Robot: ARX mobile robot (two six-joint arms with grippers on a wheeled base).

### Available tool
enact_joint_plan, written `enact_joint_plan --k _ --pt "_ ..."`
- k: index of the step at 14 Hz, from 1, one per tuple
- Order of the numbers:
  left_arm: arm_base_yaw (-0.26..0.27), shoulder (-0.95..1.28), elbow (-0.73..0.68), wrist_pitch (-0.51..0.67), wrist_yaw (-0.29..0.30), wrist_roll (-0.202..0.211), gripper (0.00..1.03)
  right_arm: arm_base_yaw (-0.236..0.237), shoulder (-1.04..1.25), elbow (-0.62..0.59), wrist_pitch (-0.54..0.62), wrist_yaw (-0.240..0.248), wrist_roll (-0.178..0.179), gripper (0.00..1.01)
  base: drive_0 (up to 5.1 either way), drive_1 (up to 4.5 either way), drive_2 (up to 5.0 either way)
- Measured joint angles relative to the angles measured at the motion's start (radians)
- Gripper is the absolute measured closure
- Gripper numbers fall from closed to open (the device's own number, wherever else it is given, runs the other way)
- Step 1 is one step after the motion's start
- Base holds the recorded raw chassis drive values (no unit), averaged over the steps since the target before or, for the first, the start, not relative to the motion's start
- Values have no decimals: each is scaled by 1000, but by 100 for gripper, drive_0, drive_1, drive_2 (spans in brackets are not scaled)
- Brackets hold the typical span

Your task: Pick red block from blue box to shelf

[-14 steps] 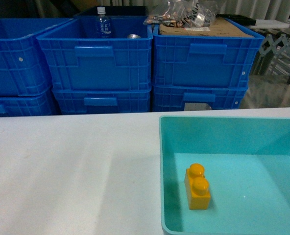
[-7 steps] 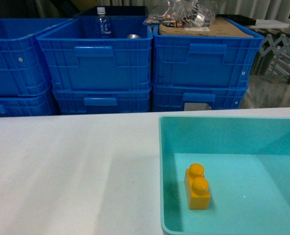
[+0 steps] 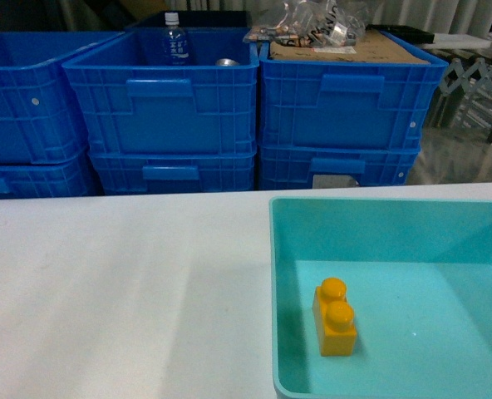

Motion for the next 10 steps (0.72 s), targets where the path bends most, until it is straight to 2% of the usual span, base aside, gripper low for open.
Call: enact_joint_plan --k 10 --pt "1 0 0 0 0 0 5 0 -31 -20 -14 -1 0 75 -19 -19 -19"
